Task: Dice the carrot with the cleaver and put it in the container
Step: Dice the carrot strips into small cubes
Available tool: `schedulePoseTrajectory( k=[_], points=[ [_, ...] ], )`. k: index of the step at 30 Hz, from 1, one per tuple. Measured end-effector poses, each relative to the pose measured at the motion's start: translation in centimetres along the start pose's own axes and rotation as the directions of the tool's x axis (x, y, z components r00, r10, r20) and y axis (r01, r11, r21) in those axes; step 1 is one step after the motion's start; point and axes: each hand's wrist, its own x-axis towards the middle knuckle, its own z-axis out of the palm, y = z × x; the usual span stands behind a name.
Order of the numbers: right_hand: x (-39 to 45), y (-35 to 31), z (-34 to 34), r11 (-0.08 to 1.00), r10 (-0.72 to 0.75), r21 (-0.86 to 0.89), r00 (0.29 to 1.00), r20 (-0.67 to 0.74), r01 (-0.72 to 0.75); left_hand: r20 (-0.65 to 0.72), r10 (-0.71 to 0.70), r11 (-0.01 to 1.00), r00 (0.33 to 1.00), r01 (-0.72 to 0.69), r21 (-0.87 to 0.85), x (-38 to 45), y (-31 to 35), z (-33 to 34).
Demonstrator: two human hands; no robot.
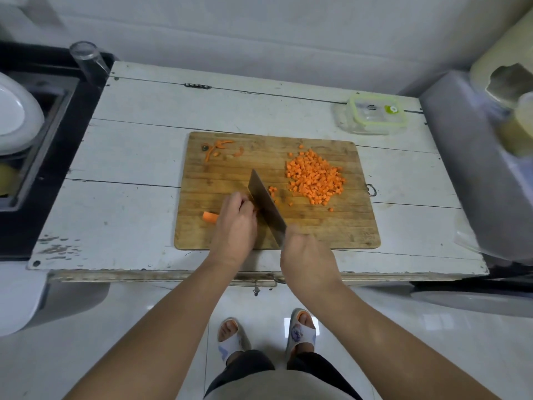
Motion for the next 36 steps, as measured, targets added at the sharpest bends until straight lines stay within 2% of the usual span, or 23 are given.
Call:
schedulePoseTrajectory(
  k=[5,10,22,26,29,31,34,36],
  points=[
    [1.8,-0.2,-0.3,0.992,0.013,0.123,0.999,-0.045,-0.008,0.054,-0.062,0.994,0.997,0.066,-0.083,0.0,0.0,-0.3],
    [-0.2,1.6,-0.6,0.979,0.028,0.206,0.990,-0.136,0.001,0.123,-0.146,0.982,0.982,0.159,-0.104,0.7,0.5,-1.3],
    [-0.4,-0.8,0.1,0.996,0.047,0.075,0.998,-0.034,-0.045,0.165,-0.177,0.977,0.970,0.193,-0.086,1.1,0.5,-1.0],
    [0.6,-1.7,-0.2,1.000,0.010,0.000,1.000,0.000,-0.010,0.206,-0.186,0.973,0.961,0.209,-0.098,1.0,0.3,-0.8],
    [2.3,-1.7,-0.3,0.991,0.043,0.127,0.998,-0.038,-0.038,0.229,-0.261,0.953,0.938,0.288,-0.092,1.2,0.4,-1.0],
    [2.5,-0.7,-0.5,0.980,0.050,0.194,0.996,-0.073,-0.036,0.237,-0.213,0.961,0.948,0.248,-0.127,1.7,0.5,-1.6],
    [1.3,1.5,-1.2,0.964,0.055,0.264,0.993,-0.101,-0.027,0.257,-0.158,0.982,0.953,0.179,-0.061,3.1,0.4,-3.3],
    [0.6,2.3,-1.5,0.965,0.039,0.261,0.993,-0.108,-0.009,0.223,-0.163,0.983,0.961,0.177,-0.042,3.7,-0.3,-4.8]
  ],
)
